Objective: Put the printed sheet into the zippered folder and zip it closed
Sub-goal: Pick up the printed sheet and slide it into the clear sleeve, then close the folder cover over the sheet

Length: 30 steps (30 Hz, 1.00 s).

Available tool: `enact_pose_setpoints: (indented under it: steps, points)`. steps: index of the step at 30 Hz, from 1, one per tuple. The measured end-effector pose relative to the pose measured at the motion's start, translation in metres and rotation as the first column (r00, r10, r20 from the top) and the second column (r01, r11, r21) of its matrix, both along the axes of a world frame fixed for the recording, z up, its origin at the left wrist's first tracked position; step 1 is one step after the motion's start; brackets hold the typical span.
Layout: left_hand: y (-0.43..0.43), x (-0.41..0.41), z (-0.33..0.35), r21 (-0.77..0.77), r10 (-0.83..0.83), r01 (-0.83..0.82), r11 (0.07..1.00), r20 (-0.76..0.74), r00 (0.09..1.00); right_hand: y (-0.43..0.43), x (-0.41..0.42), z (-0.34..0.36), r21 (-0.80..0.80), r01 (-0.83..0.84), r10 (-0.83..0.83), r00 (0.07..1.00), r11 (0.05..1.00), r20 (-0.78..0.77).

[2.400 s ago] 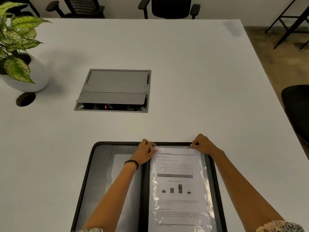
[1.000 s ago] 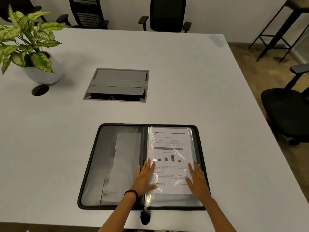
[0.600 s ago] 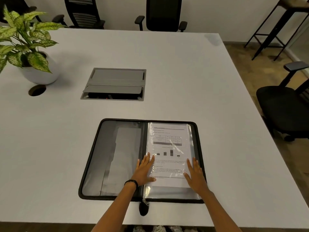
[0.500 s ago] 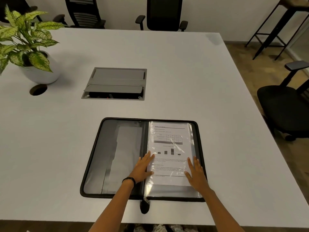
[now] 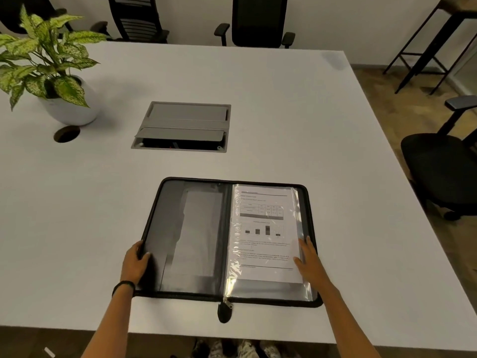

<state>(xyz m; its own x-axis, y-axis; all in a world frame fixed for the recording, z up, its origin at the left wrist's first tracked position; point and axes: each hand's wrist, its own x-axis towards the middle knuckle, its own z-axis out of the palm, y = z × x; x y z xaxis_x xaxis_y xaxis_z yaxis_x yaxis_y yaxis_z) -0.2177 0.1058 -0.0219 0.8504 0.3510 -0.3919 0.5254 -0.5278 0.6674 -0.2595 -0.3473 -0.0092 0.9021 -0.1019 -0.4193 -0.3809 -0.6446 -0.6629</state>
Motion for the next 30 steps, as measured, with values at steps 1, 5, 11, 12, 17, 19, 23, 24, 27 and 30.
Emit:
enact_pose_setpoints:
  steps: [1, 5, 11, 12, 17, 19, 23, 24, 27, 30]
  points:
    - [0.002, -0.003, 0.003, -0.059, 0.018, -0.018, 0.998, -0.003, 1.0, 0.0, -0.001, 0.0, 0.032, 0.022, -0.023, 1.0, 0.999, 0.015]
    - [0.009, -0.003, 0.024, -0.172, 0.123, -0.119, 0.978, 0.018, 0.992, 0.002, -0.006, 0.001, 0.175, 0.111, -0.135, 0.982, 0.978, 0.133]
    - [0.023, 0.017, 0.086, -0.158, 0.005, 0.018, 0.987, 0.142, 0.99, 0.015, 0.003, 0.011, 0.224, 0.15, -0.208, 0.941, 0.963, 0.266]
    - [0.018, 0.021, 0.097, -0.148, -0.04, 0.064, 0.987, 0.163, 0.986, 0.016, 0.007, 0.015, 0.247, 0.148, -0.215, 0.937, 0.958, 0.274]
    - [-0.028, 0.035, 0.142, -0.105, -0.188, 0.221, 0.97, 0.253, 0.949, 0.026, 0.022, 0.036, 0.3, 0.086, -0.172, 0.947, 0.95, 0.271]
    - [-0.053, 0.035, 0.155, -0.142, -0.227, 0.277, 0.95, 0.294, 0.928, 0.026, 0.028, 0.045, 0.314, 0.075, -0.158, 0.955, 0.947, 0.25]
    - [-0.098, 0.036, 0.176, -0.236, -0.397, 0.464, 0.854, 0.28, 0.874, 0.022, 0.036, 0.066, 0.374, 0.028, -0.092, 0.984, 0.927, 0.154]
    - [-0.107, 0.038, 0.178, -0.247, -0.45, 0.514, 0.822, 0.273, 0.85, 0.02, 0.036, 0.071, 0.39, 0.003, -0.063, 0.988, 0.921, 0.14]
    - [-0.128, 0.046, 0.18, -0.243, -0.561, 0.613, 0.752, 0.254, 0.788, 0.016, 0.036, 0.088, 0.423, -0.066, 0.016, 0.993, 0.904, 0.12]
    - [-0.146, 0.053, 0.173, -0.235, -0.621, 0.661, 0.713, 0.227, 0.75, 0.011, 0.034, 0.101, 0.539, -0.097, 0.067, 0.995, 0.837, 0.075]
